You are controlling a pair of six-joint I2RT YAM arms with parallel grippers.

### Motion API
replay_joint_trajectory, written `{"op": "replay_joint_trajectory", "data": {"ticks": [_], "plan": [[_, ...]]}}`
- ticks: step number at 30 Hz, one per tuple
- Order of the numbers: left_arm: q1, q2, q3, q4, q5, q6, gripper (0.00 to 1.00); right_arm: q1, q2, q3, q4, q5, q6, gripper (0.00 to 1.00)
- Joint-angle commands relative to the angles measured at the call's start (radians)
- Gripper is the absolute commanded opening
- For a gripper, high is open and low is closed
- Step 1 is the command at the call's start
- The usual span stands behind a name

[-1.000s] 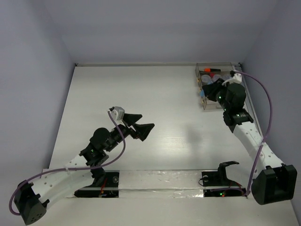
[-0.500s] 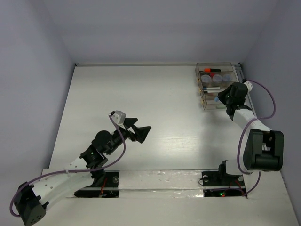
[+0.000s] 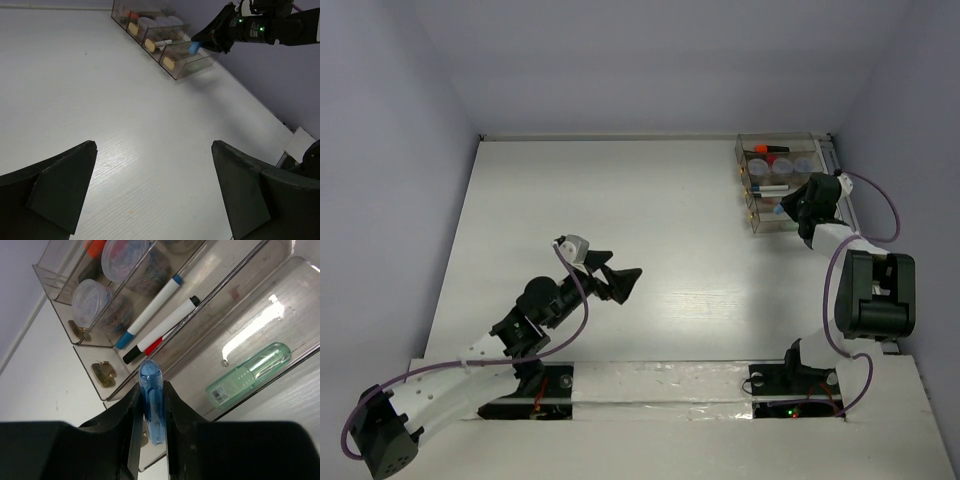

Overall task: Sort the stationery into containers
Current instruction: Place the pen in the storage box, then reset both arms

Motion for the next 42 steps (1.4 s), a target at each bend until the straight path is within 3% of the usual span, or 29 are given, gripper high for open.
{"op": "replay_joint_trajectory", "data": {"ticks": [1,7,8,13,19,26,27,28,37,42], "plan": [[0.001,0.0,-0.003,0.042,-0.015,0.011,0.99,-0.007,-0.011,0.029,0.068,-0.012,0.023,0.19],[0.001,0.0,-0.003,0.043,-0.015,0.011,0.99,-0.007,-0.028,0.001,0.064,-0.023,0.032,0.43],[0.001,0.0,-0.001,0.042,-0.015,0.011,0.99,-0.007,-0.029,-0.002,0.061,-0.027,0.035,0.51],[0.001,-0.009,0.0,0.034,-0.02,0.014,0.99,-0.007,-0.038,-0.002,0.04,-0.026,0.036,0.67],[0.001,-0.031,-0.003,0.03,-0.032,0.012,0.99,-0.007,-0.133,-0.025,0.023,-0.044,0.018,0.69],[0.001,-0.06,-0.009,0.039,-0.081,-0.034,0.99,-0.007,-0.475,-0.105,0.019,-0.21,0.009,0.61],[0.001,-0.066,-0.003,0.037,-0.098,-0.05,0.99,-0.007,-0.571,-0.108,0.003,-0.22,0.004,0.93],[0.001,-0.069,-0.001,0.037,-0.105,-0.067,0.99,-0.007,-0.616,-0.105,-0.033,-0.248,0.0,1.0],[0.001,-0.14,0.131,-0.036,-0.099,-0.153,0.99,-0.007,-1.072,-0.019,-0.287,-0.432,-0.097,1.0],[0.001,-0.181,0.293,-0.176,-0.138,-0.14,0.99,-0.007,-1.255,0.072,-0.386,-0.391,-0.17,1.0]]}}
